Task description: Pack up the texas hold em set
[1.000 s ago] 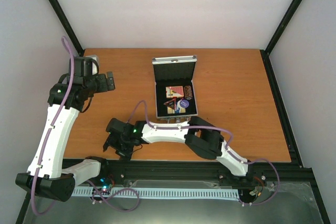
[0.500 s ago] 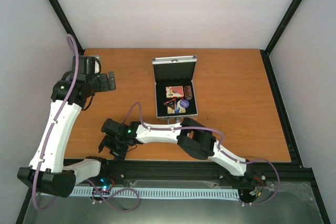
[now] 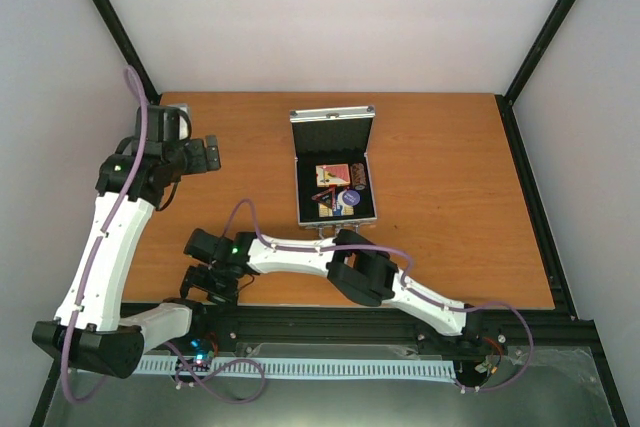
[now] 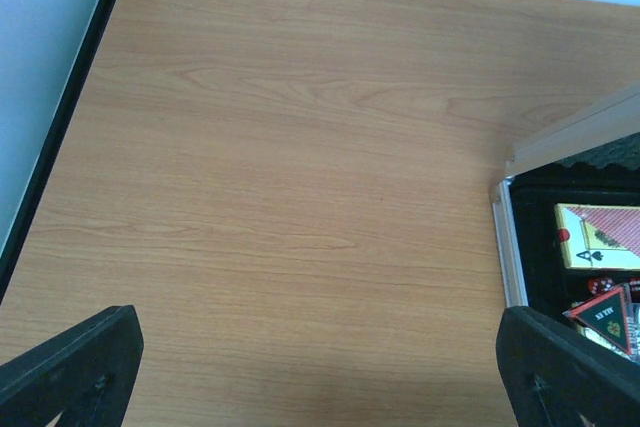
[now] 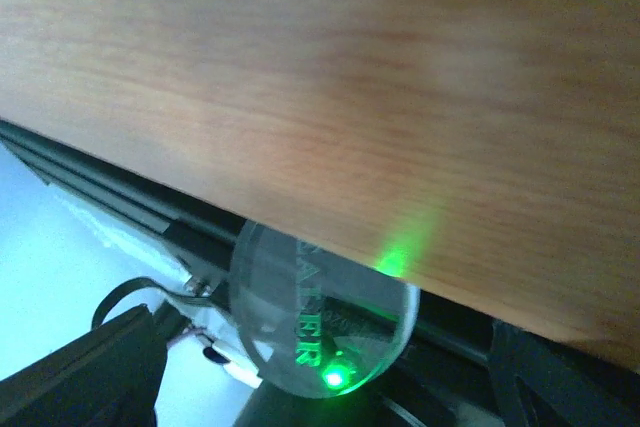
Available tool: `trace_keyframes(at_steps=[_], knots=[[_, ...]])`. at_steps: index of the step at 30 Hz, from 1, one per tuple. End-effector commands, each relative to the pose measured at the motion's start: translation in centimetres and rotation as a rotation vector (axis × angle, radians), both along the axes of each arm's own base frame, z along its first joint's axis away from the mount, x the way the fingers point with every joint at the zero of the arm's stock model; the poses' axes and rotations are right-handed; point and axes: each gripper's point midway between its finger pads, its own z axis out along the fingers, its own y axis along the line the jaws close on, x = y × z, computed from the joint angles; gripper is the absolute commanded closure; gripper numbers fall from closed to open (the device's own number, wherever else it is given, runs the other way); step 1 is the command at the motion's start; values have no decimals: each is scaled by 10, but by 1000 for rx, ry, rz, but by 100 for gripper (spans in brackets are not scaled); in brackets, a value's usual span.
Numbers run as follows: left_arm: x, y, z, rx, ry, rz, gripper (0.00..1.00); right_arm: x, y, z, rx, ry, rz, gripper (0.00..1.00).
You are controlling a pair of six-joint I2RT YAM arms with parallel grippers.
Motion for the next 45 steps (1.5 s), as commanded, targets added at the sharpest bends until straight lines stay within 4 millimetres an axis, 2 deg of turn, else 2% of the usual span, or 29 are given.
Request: trace_keyframes(at_steps=[1, 6, 9, 11, 13, 16, 19, 22, 26, 31, 34, 41, 45], knots=[[1, -5, 21, -51, -72, 1, 0, -27, -11, -18, -52, 62, 140, 10], [0, -6, 22, -69, -74, 8, 0, -30, -16, -23, -62, 61, 178, 10], [-2, -5, 22, -73, -76, 11, 0, -32, -14, -25, -45, 73, 187, 10], [-3, -4, 22, -69, -78, 14, 0, -32, -5, -15, -12, 60, 199, 10], [-3, -4, 22, -65, -80, 17, 0, -30, -3, -15, -13, 32, 208, 10], [-1, -4, 24, -69, -83, 16, 0, -31, 1, -16, -2, 21, 207, 14], [0, -5, 29, -76, -92, 15, 0, -35, 10, -13, 45, 43, 221, 37], [0, -5, 32, -77, -101, 14, 0, -39, 13, -10, 66, 50, 232, 41], [1, -5, 33, -75, -103, 13, 0, -42, 10, -7, 67, 50, 251, 43], [1, -5, 32, -71, -103, 14, 0, -41, -1, -8, 45, 45, 253, 81], [2, -4, 34, -67, -106, 14, 0, -37, -12, -13, 21, 45, 233, 95], [4, -6, 33, -67, -93, 7, 0, -14, -37, -10, -24, -9, 190, 97], [8, -6, 30, -54, -68, 6, 0, 20, -64, 4, -42, -91, 125, 97]])
